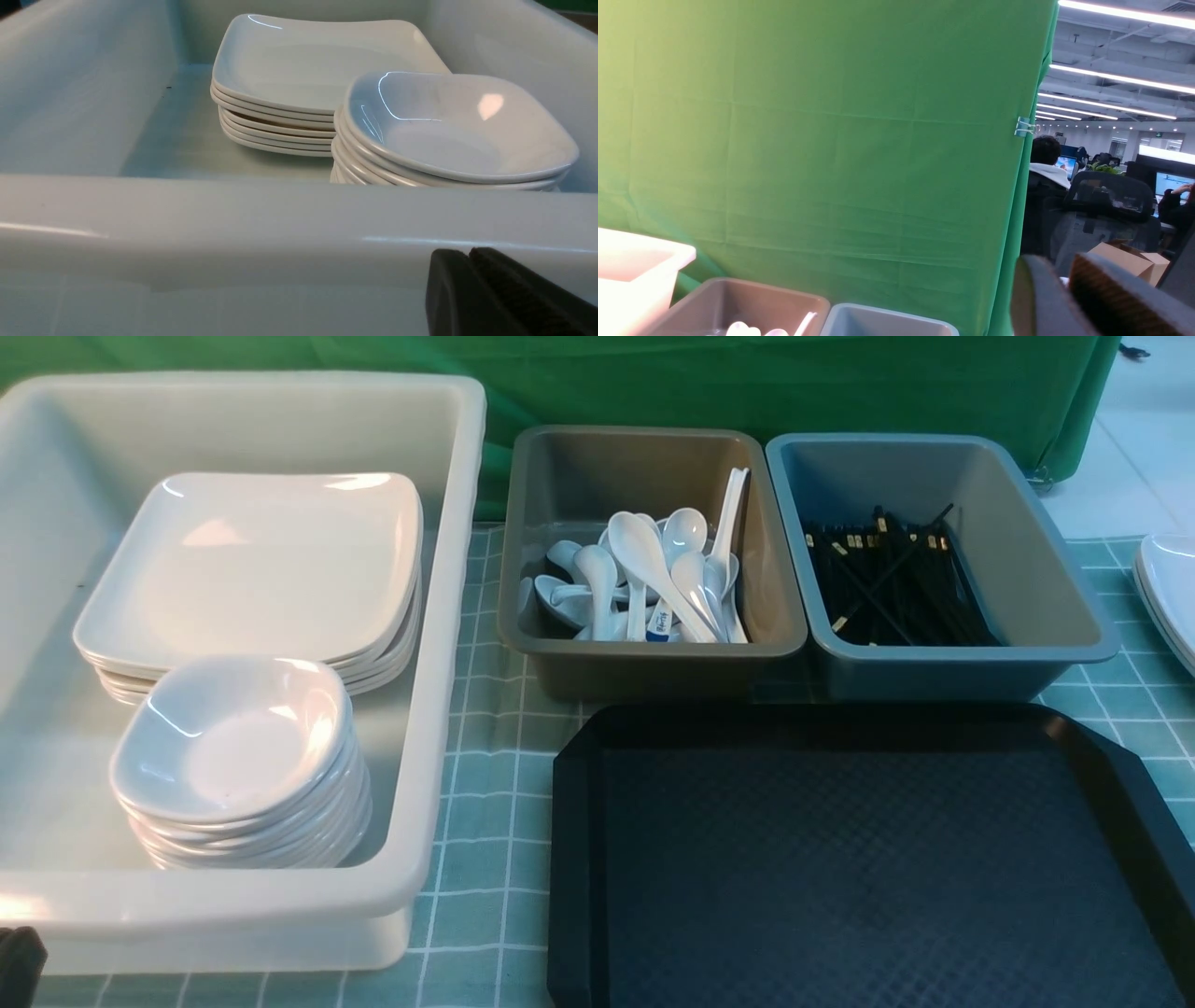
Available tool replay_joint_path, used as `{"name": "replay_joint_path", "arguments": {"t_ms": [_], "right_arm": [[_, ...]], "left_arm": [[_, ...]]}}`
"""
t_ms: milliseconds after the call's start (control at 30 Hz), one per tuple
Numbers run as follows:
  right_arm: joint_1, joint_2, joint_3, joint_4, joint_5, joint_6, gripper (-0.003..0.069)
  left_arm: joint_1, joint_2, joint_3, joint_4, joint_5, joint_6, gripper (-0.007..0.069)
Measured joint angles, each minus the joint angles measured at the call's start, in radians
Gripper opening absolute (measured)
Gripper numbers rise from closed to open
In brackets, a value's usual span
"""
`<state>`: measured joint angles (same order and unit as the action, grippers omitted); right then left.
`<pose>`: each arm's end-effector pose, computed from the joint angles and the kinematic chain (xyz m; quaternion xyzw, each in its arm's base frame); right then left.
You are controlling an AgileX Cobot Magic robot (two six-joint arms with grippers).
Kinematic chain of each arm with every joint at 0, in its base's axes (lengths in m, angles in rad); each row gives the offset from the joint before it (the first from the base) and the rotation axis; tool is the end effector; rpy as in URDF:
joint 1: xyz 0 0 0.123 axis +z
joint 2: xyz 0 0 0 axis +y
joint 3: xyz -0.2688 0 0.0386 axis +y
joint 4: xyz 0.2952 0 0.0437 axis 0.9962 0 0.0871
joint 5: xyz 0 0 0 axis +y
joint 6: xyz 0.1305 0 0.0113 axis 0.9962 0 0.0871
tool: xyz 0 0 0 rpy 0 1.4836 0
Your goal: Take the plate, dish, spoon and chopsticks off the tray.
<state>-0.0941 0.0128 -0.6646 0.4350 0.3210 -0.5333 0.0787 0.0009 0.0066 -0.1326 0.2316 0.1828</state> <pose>0.0584 0.0120 0.4348 -0.0627 0.5313 -0.0540 0.8432 0.1560 0.0083 0.1837 0.0004 0.7581 0.0317 0.6514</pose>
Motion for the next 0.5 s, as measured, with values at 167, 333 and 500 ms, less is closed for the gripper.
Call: {"name": "replay_joint_path", "arguments": {"t_ms": [167, 333, 500], "right_arm": [[0.0, 0.0, 0.0, 0.0, 0.0, 0.0, 0.0148], [0.0, 0.0, 0.0, 0.0, 0.0, 0.0, 0.016], [0.0, 0.0, 0.0, 0.0, 0.0, -0.002, 0.0171]], "left_arm": [[0.0, 0.0, 0.0, 0.0, -0.002, 0.0, 0.0013], [0.0, 0.0, 0.0, 0.0, -0.002, 0.016, 0.0013], [0.0, 0.0, 0.0, 0.0, -0.002, 0.018, 0.0013]]}}
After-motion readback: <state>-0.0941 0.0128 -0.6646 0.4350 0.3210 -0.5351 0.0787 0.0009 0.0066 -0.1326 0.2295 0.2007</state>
